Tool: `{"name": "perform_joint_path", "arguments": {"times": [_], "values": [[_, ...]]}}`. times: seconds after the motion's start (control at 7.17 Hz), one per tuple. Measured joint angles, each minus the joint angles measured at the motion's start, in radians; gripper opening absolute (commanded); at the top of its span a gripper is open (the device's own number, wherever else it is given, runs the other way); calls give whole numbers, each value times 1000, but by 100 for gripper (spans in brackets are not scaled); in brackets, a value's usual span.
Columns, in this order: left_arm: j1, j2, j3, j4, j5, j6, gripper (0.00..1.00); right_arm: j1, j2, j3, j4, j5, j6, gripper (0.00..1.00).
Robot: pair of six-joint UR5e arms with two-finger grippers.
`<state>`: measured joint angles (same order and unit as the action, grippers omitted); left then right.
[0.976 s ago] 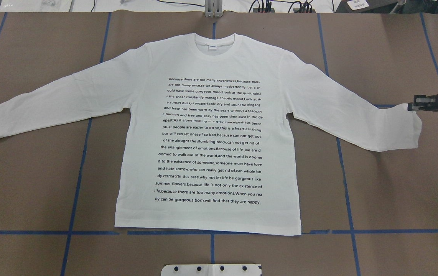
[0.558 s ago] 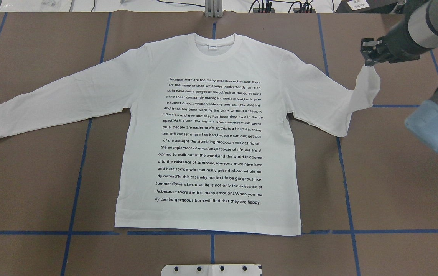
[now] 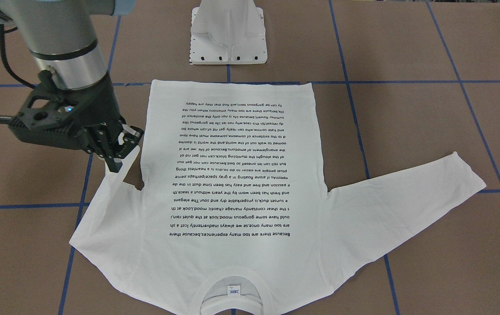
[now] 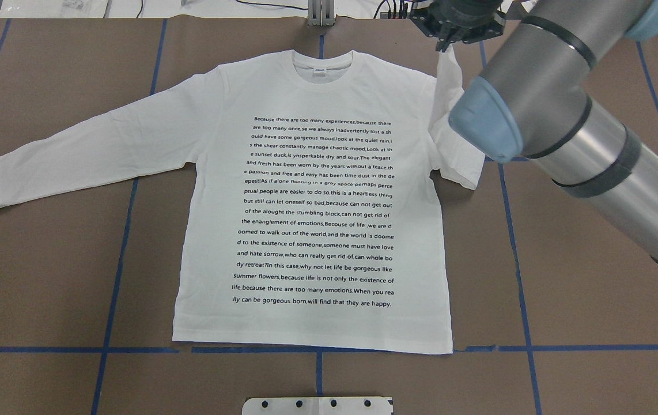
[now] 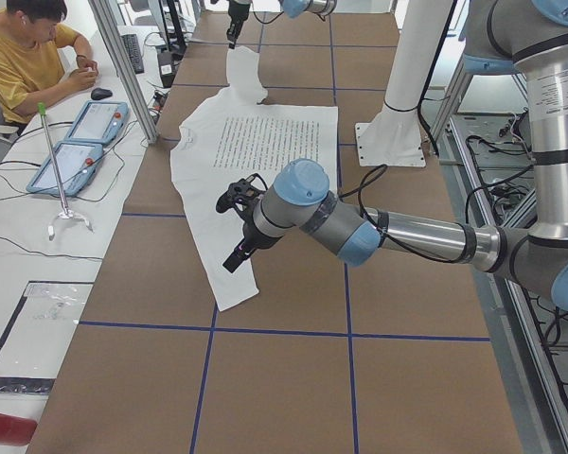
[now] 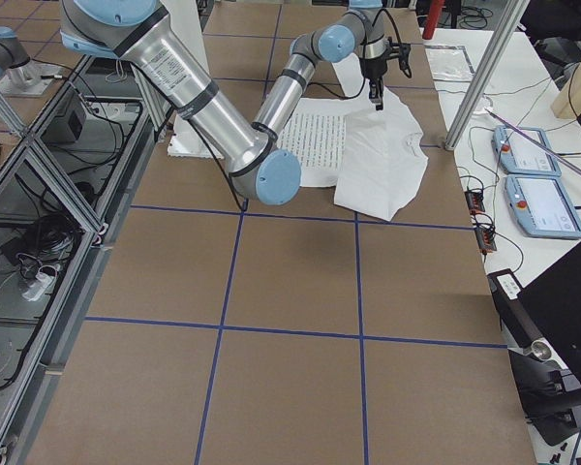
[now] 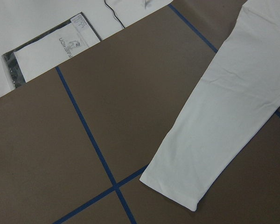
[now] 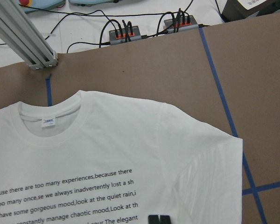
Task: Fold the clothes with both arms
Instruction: 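Grasp the sleeve cuff with the right gripper and fold it across the chest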
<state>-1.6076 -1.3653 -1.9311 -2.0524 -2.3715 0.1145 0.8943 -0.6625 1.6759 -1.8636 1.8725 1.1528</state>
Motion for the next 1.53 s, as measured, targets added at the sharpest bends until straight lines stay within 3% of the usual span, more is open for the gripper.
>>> {"name": "perform_joint_path", "arguments": {"times": [0.14, 0.42, 0.56, 0.84, 0.98, 1.12, 1.26, 1.53], "values": [[0, 0, 6, 0, 0, 0, 100, -68, 98, -150, 54, -76, 62, 0], [0, -1, 29, -14, 1, 1, 100, -232, 199, -471, 363, -318, 183, 0], [0, -1, 52, -41, 1, 0, 100, -281, 242, -575, 463, -381, 215, 0], [0, -1, 99, -102, 1, -2, 100, -335, 350, -714, 531, -441, 277, 0], [0, -2, 110, -115, 0, -2, 100, -349, 401, -775, 561, -453, 304, 36], [0, -1, 114, -120, 0, -1, 100, -358, 425, -807, 588, -457, 320, 94], [0, -1, 116, -122, 0, -1, 100, -362, 436, -820, 602, -458, 327, 99], [0, 0, 116, -123, 0, -1, 100, -363, 453, -827, 607, -456, 332, 99]]}}
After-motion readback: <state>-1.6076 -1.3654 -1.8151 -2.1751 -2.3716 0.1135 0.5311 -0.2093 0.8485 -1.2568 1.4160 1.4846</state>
